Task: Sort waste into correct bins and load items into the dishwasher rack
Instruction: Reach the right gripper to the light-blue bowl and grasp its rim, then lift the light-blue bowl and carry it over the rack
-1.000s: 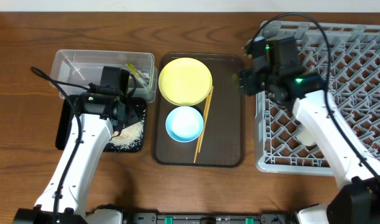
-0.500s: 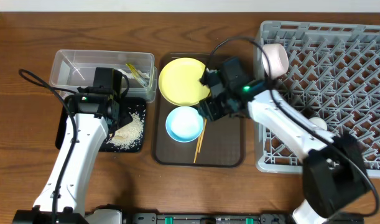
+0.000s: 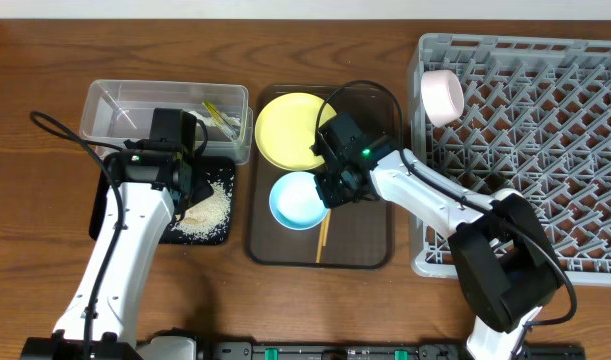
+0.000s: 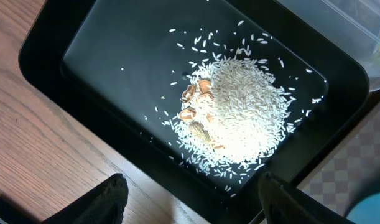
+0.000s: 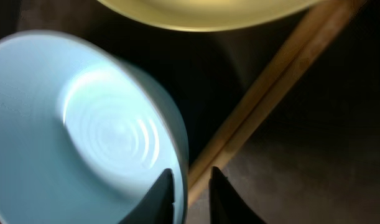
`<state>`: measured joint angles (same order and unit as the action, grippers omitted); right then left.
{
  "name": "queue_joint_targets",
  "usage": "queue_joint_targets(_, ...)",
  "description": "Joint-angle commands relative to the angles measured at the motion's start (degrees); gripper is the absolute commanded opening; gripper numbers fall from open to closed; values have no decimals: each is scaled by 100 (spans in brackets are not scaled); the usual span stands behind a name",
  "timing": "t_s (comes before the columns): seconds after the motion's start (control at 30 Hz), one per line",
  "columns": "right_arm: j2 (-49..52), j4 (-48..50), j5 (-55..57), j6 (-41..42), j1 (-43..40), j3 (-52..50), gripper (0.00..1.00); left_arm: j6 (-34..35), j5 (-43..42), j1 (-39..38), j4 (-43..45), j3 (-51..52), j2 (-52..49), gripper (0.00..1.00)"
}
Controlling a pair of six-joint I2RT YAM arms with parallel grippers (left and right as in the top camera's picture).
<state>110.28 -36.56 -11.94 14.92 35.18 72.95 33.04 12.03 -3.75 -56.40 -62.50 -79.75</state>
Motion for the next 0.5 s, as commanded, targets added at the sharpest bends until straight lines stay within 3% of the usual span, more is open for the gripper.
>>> queue_joint_targets(0.0,48,-11,164,179,46,-4,12,50,107,24,-11,31,33,70)
queue_joint_targets(0.1,31,-9,162,179,46,-4,3,50,105,26,-11,39,33,70)
queue_joint_targets(0.47,-713,-44,413,22,-293,17,1,50,105,26,-7,39,33,70)
